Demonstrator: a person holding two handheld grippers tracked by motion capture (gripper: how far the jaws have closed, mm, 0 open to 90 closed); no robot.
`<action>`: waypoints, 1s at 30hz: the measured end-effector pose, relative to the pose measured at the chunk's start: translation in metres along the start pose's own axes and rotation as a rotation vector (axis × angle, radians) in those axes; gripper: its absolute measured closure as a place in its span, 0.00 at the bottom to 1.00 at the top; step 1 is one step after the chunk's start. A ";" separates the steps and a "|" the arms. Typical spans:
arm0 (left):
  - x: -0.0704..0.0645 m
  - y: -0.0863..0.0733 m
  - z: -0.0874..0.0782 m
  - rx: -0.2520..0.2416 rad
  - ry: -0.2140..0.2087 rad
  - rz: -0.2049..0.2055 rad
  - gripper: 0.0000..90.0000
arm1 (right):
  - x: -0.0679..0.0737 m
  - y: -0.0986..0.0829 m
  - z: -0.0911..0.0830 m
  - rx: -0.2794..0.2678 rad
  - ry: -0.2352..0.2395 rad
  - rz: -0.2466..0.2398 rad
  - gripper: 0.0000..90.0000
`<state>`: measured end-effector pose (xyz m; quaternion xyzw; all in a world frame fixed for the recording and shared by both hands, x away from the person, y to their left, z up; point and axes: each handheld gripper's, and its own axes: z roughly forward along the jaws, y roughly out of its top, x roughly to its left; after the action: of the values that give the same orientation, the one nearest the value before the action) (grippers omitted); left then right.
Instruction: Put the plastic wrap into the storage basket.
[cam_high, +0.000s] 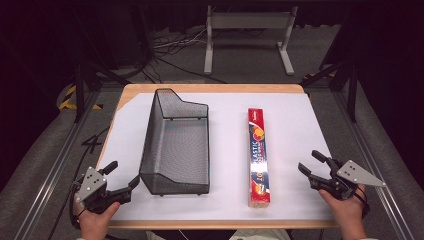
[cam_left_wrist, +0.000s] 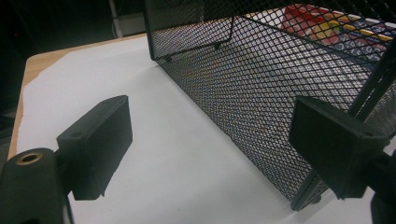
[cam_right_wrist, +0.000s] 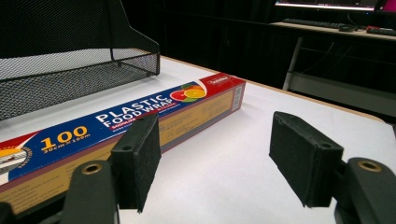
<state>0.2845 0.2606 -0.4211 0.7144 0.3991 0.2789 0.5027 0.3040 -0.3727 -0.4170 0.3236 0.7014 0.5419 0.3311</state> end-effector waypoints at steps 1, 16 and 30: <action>0.000 0.000 0.000 -0.001 0.000 -0.001 0.16 | 0.000 0.000 0.000 0.003 -0.002 -0.003 0.38; 0.000 -0.001 -0.001 0.003 0.008 -0.003 0.16 | 0.006 0.008 0.002 0.025 0.002 -0.008 0.43; 0.001 -0.003 -0.004 0.007 0.023 -0.013 0.16 | 0.027 0.045 0.011 0.124 0.169 -0.001 0.97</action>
<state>0.2807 0.2637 -0.4225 0.7102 0.4106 0.2824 0.4973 0.3018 -0.3362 -0.3781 0.2961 0.7592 0.5227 0.2504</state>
